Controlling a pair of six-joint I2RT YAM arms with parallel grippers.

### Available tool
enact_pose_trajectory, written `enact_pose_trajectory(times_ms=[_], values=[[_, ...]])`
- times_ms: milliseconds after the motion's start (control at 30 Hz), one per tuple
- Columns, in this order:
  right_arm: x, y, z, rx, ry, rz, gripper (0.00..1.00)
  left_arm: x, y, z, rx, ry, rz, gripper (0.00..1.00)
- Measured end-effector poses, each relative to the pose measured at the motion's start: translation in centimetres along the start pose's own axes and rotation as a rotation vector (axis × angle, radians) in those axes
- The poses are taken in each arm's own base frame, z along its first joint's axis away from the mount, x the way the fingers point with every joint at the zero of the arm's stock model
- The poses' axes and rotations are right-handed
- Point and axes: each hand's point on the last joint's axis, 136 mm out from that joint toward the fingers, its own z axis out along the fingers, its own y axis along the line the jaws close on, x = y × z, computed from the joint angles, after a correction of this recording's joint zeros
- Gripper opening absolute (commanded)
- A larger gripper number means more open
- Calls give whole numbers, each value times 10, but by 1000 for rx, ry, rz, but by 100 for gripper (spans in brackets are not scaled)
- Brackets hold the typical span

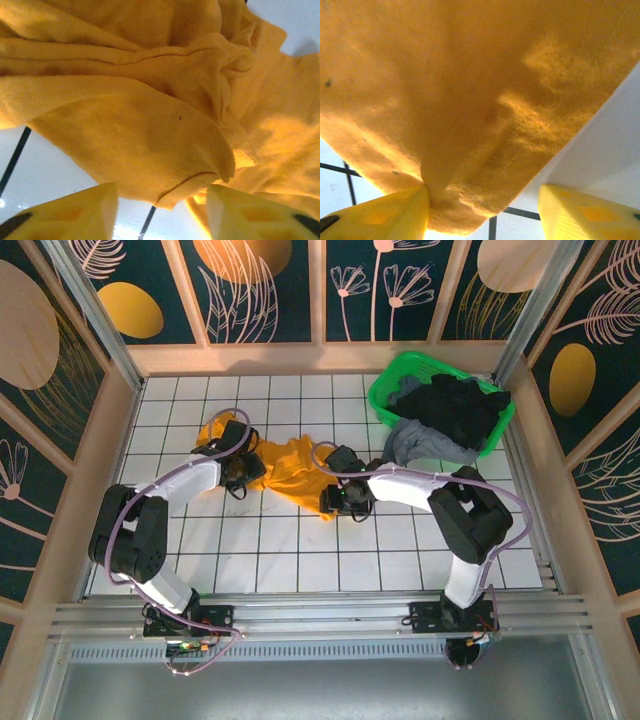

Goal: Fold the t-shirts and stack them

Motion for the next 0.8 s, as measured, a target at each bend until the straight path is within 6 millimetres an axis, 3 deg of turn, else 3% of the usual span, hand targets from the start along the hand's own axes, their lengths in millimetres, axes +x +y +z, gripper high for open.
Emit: enact_pose_trajectory(times_ms=[67,133,333,367,500,600,700,800], values=[[-5,3,1,-10,-9,1,56,-2,0,0,-3,-8,-3,9],[-6,2,4,-8,-8,9,50,-4,1,0,-11,-20,0,0],[-13,-4,5,-6,-14,51,4,-16,10,-4,-61,-86,1,0],[-14,-4,5,-4,-19,58,0,-19,11,-8,-68,-104,0,0],[-24,-9,-3,10,-63,65,0,-38,9,-38,-62,-204,-10,0],[-37,-15,-20,15,-125,81,0,-56,-1,-64,-26,-282,-23,0],[-49,-28,-44,30,-196,108,0,-62,-3,-72,-15,-307,-29,0],[-54,-47,-64,67,-246,136,0,-58,-2,-71,-16,-288,-26,27]])
